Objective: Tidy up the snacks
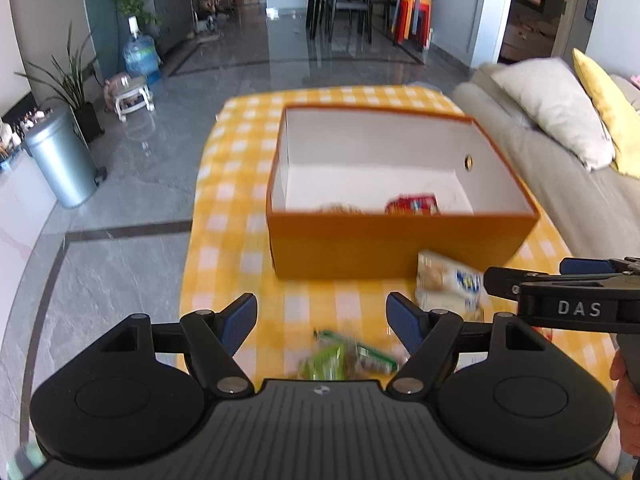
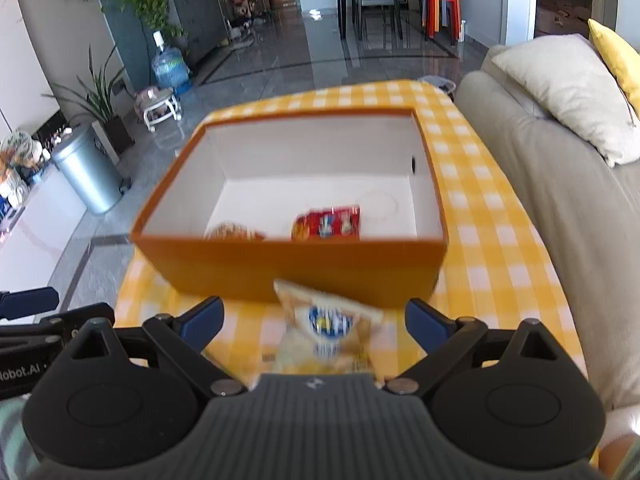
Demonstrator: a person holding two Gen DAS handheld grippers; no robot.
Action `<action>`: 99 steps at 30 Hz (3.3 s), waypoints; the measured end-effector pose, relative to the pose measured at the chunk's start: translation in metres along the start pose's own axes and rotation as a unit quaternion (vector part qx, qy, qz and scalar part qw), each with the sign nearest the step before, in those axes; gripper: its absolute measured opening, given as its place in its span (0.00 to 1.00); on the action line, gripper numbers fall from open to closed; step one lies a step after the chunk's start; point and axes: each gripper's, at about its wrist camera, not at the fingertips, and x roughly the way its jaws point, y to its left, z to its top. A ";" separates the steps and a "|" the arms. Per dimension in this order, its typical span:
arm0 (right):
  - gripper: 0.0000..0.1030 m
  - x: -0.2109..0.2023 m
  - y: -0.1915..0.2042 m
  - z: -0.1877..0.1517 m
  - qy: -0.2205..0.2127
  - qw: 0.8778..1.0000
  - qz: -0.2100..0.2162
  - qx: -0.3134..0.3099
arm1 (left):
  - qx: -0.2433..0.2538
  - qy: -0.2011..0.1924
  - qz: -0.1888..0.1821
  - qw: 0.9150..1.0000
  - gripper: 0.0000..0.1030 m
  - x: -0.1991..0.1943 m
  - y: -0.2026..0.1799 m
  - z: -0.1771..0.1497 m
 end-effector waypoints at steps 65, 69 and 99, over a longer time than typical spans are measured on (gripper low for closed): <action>0.06 0.056 -0.002 -0.081 0.175 0.984 0.003 -0.012 | -0.038 0.159 -0.019 0.986 0.59 0.083 -0.023 -0.062; 0.00 0.057 -0.016 -0.090 0.207 0.978 -0.003 0.015 | -0.035 0.157 -0.027 0.987 0.59 0.076 -0.024 -0.063; 0.55 0.077 -0.051 -0.078 0.165 0.961 0.028 0.221 | -0.053 0.149 -0.048 0.986 0.58 0.077 -0.018 -0.067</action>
